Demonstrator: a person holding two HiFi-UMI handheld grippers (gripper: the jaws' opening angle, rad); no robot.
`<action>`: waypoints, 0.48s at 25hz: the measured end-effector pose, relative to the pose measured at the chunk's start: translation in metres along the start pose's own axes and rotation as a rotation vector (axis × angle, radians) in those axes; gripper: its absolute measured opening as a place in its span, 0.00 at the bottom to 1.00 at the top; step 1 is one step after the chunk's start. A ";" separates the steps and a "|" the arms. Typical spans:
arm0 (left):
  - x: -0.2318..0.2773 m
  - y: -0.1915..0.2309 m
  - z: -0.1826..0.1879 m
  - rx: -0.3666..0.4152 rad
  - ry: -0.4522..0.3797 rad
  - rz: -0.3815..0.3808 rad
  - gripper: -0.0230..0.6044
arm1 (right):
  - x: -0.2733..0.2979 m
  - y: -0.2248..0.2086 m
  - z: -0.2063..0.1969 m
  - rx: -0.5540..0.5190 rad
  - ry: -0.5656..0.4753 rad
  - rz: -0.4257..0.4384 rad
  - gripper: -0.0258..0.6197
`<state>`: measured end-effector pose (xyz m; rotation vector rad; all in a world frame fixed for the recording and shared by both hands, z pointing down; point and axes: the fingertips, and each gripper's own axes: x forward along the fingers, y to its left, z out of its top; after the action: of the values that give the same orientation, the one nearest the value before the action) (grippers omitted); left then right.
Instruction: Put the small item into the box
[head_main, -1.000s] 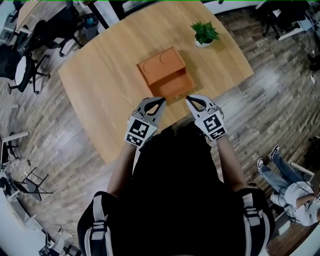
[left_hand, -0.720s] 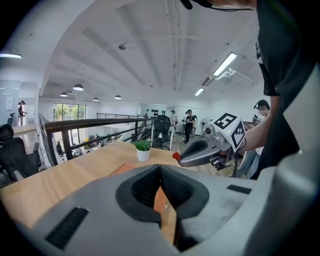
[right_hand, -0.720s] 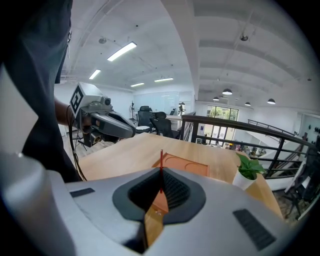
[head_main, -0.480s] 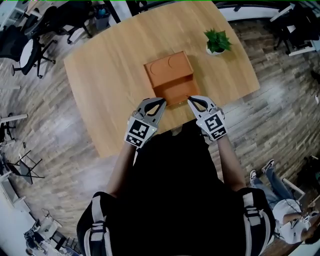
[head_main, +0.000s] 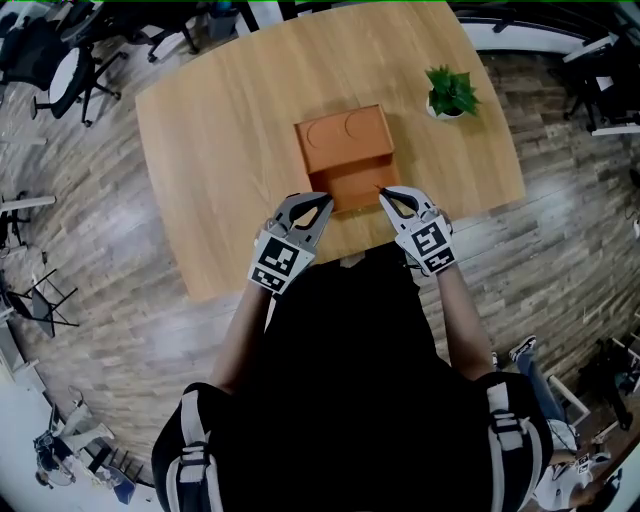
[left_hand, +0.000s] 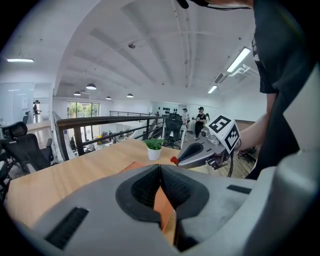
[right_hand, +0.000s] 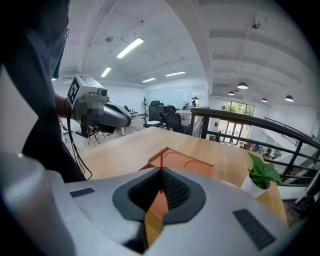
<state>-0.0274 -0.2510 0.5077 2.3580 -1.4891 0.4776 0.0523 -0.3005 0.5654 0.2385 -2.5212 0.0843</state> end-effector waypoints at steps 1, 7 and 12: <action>0.001 0.001 0.001 -0.001 -0.001 0.006 0.07 | 0.003 -0.001 -0.002 -0.004 0.006 0.009 0.09; -0.001 0.007 0.003 -0.019 -0.005 0.051 0.07 | 0.022 -0.001 -0.025 -0.035 0.070 0.065 0.09; -0.013 0.013 0.000 -0.041 -0.015 0.104 0.07 | 0.036 0.002 -0.036 -0.003 0.105 0.120 0.09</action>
<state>-0.0444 -0.2463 0.5028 2.2664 -1.6194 0.4508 0.0430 -0.3005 0.6156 0.0791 -2.4296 0.1373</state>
